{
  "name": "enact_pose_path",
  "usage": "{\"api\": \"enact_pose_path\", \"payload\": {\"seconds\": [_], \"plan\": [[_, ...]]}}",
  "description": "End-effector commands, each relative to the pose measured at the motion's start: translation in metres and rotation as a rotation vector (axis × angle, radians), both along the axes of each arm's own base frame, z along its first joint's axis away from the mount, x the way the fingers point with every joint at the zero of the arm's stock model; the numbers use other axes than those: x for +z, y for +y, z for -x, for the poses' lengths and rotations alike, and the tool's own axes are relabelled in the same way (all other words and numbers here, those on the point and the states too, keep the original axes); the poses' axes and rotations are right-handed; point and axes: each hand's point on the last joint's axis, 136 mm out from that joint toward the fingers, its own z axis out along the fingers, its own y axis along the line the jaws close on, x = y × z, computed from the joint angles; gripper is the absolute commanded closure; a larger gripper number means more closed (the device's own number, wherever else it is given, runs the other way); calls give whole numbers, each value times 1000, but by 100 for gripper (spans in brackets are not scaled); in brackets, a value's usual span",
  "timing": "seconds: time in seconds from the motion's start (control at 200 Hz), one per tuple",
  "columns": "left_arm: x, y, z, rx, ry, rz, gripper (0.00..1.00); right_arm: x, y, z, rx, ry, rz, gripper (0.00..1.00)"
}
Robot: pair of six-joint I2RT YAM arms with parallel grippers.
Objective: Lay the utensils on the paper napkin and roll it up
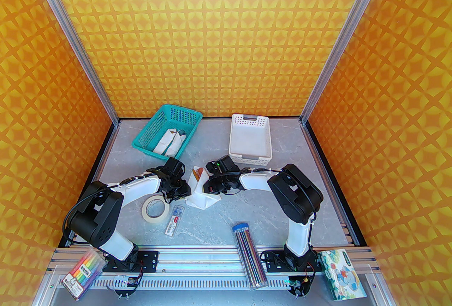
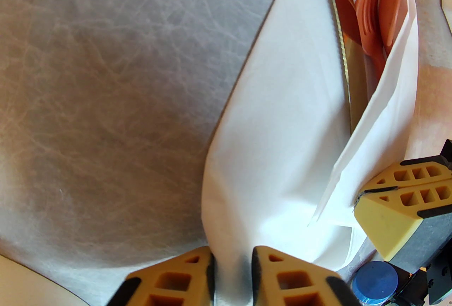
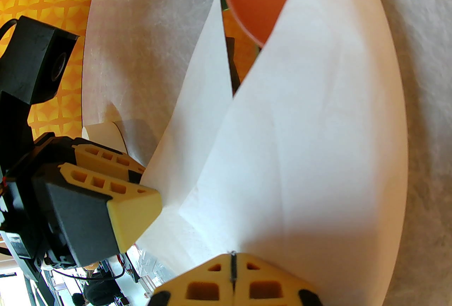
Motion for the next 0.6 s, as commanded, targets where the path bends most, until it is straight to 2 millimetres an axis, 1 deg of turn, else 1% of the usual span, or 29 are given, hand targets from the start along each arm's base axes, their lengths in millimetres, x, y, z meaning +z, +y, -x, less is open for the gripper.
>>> {"api": "enact_pose_path", "payload": {"seconds": [0.0,0.17,0.265,0.315,0.445,0.525,0.595], "plan": [[3,5,4,-11,-11,-26,73,-31,-14,10,-11,57,103,100],[2,8,10,-3,-5,-27,72,-30,-14,10,-8,57,102,100],[2,10,14,3,-3,-22,69,-30,-14,10,-9,58,102,100],[2,8,16,2,-1,-3,68,-31,-14,10,-8,58,103,100],[1,-2,19,12,5,74,68,-31,-14,11,-7,59,104,100],[1,-2,19,20,0,77,70,-31,-15,12,-7,59,104,100],[1,3,18,28,-5,54,71,-32,-14,12,-7,59,103,100]]}}
